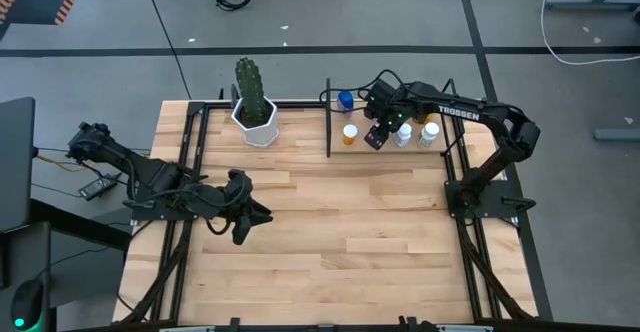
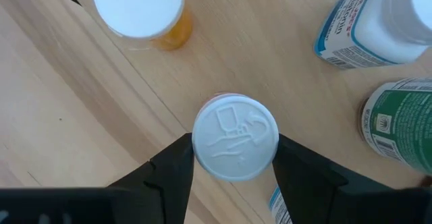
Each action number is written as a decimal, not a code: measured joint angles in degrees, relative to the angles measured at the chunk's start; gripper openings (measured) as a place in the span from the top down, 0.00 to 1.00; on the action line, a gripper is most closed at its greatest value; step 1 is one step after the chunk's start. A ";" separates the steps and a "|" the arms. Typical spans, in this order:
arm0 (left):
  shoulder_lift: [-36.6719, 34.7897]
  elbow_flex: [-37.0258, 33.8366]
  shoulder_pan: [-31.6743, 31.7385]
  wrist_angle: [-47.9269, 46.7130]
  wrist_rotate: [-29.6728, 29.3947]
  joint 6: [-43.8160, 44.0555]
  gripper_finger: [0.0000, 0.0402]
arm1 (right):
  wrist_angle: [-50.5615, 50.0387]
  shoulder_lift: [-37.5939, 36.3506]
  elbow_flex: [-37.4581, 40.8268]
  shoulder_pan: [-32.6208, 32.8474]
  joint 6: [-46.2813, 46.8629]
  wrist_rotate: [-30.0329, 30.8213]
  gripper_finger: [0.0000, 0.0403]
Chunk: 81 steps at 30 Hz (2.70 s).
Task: Pick and place medicine bottles onto shelf by color
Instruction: Adjust the pink pill bottle on the shelf, then return to Home Position
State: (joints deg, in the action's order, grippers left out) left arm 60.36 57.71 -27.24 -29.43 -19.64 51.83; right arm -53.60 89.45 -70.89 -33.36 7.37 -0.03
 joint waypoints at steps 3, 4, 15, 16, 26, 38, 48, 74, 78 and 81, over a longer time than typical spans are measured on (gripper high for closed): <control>0.00 0.00 0.00 0.02 0.00 0.00 0.73 | 0.02 0.00 0.00 0.00 0.14 0.00 0.51; 0.00 0.00 0.00 0.00 0.00 -0.02 0.73 | 0.04 0.00 0.00 0.00 0.16 0.01 0.51; 0.00 0.00 0.00 0.02 0.00 0.00 0.73 | 0.17 0.00 0.02 0.00 0.37 1.03 0.50; 0.00 0.00 0.00 0.01 0.00 -0.02 0.73 | 0.17 0.00 0.02 0.00 0.40 1.07 0.50; 0.00 0.00 0.00 0.01 0.00 -0.02 0.73 | 0.17 0.00 0.02 0.02 1.01 1.09 0.35; 0.00 0.00 0.09 0.00 -1.09 -0.04 0.73 | -8.60 -0.02 -4.35 0.00 0.44 -1.86 0.33; -0.94 0.00 5.49 -0.52 -5.72 -6.57 0.77 | -18.80 -1.07 -17.36 3.90 3.56 -4.29 0.33; -48.25 -38.11 10.04 33.24 -5.33 -14.35 0.99 | 25.31 -48.87 33.41 25.68 38.05 1.40 0.98; -51.23 -42.79 11.07 33.12 -6.13 -13.18 1.00 | 32.62 -53.77 39.68 25.68 39.87 1.31 0.98; -53.64 -46.45 11.89 36.04 -6.25 -12.11 1.00 | 33.27 -57.59 42.45 25.68 39.64 1.99 0.98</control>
State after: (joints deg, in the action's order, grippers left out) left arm 6.72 11.26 -15.35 6.61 -25.89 39.72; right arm -20.34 31.86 -28.44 -7.68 47.02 1.95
